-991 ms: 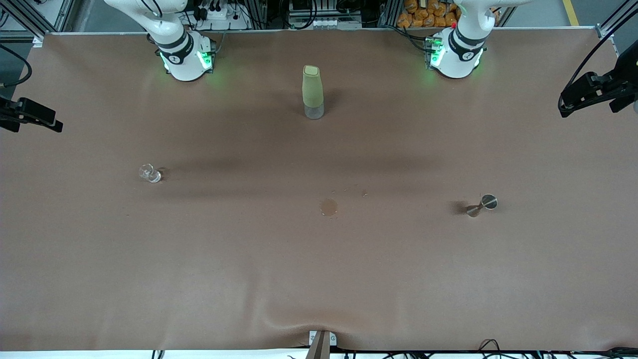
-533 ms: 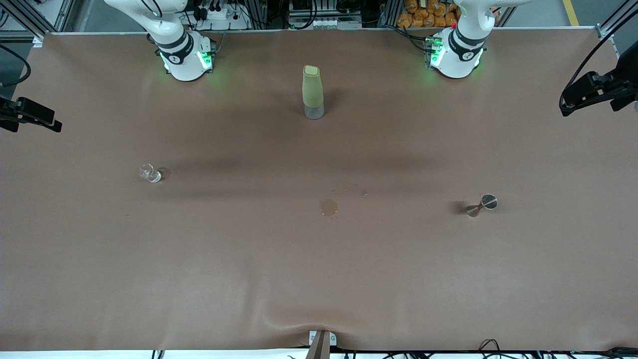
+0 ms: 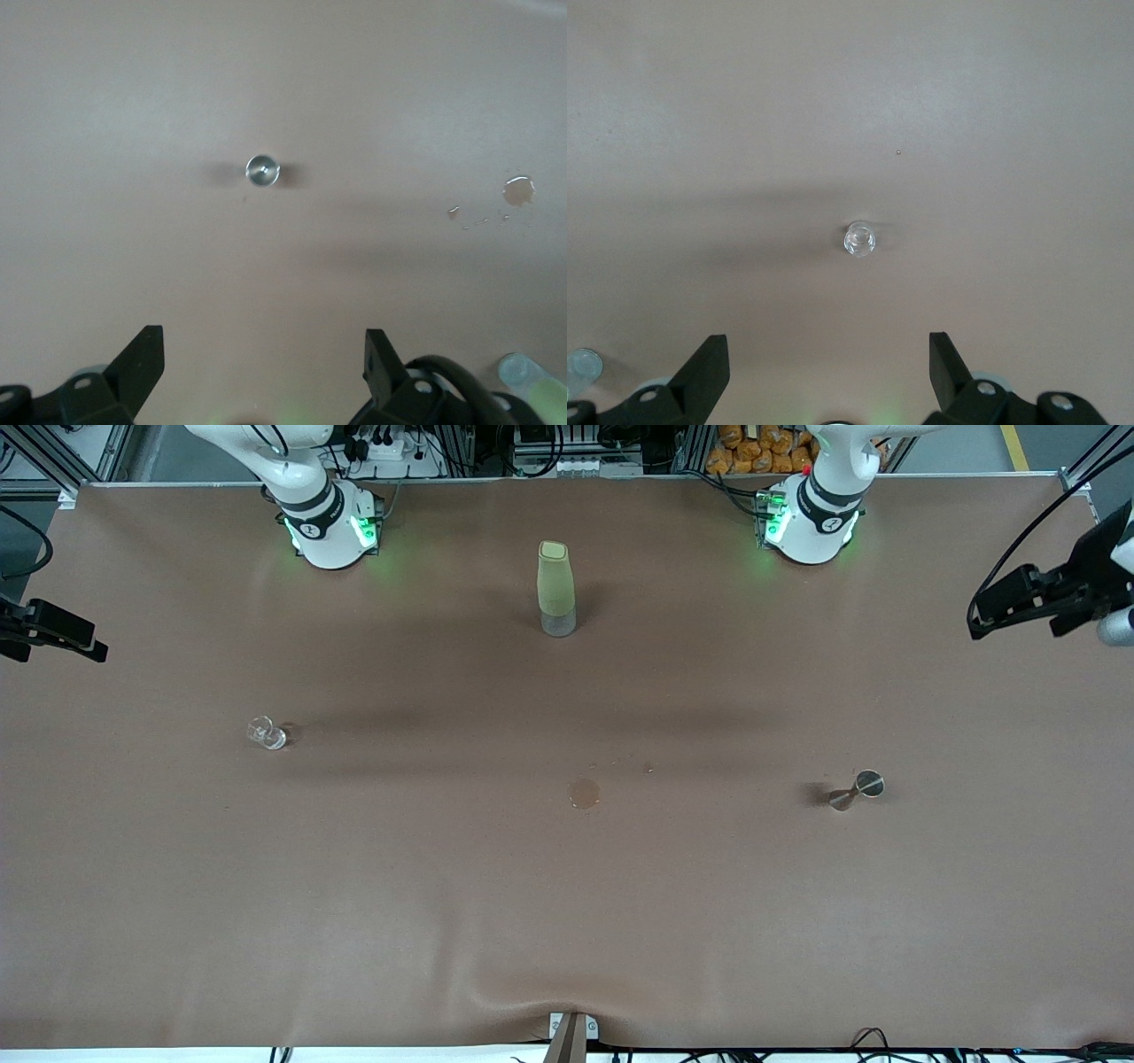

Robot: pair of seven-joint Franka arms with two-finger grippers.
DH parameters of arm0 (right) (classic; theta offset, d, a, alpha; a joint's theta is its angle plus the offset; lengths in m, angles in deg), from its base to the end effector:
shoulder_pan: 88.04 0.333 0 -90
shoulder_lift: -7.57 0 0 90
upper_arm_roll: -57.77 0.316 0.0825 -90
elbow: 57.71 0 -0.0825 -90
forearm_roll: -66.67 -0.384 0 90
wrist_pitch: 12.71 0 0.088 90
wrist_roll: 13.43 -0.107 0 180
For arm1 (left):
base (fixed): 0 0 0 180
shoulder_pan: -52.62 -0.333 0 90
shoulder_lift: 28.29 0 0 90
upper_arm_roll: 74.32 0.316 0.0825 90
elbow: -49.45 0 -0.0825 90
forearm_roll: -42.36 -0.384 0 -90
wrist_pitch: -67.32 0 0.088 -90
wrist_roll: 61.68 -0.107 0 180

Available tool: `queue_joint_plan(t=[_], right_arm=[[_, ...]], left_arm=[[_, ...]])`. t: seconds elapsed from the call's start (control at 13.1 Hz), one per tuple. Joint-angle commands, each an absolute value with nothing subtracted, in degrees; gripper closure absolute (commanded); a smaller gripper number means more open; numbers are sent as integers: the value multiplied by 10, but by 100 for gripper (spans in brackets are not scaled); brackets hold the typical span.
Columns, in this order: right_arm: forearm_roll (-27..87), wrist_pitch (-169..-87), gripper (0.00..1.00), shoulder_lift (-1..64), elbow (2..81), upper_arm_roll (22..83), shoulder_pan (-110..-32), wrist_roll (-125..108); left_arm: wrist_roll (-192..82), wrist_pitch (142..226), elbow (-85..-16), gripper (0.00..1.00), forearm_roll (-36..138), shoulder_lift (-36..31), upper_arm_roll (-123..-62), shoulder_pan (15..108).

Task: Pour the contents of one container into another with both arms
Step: 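Reach the left gripper down to the metal jigger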

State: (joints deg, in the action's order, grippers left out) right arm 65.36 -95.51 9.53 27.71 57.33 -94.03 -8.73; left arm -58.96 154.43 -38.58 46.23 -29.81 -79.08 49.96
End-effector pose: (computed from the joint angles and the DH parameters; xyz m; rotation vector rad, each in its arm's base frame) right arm 0.5491 -0.0591 0.6323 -3.1088 0.0439 0.1203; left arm 0.5408 -0.0280 0.6509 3.0759 0.0109 0.0117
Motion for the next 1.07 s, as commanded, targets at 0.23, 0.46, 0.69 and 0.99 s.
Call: queue_joint_plan(t=[0.23,0.46,0.69,0.99], right_arm=[[661,-952,0,105,261,582,-947,-92],[658,-953,0,103,261,582,-945,-92],[656,-948,0,99,262,580,-948,-89],[657,-915,0,77,265,579,-962,-64]], left_arm=[[-675,1645,-464,0,497,-301,-789,469],[-711,1703,-522,0,497,-308,-790,468],[-737,1771,-579,0,497,-323,-790,467],[-933,1837,-618,0,566,-311,-789,415]])
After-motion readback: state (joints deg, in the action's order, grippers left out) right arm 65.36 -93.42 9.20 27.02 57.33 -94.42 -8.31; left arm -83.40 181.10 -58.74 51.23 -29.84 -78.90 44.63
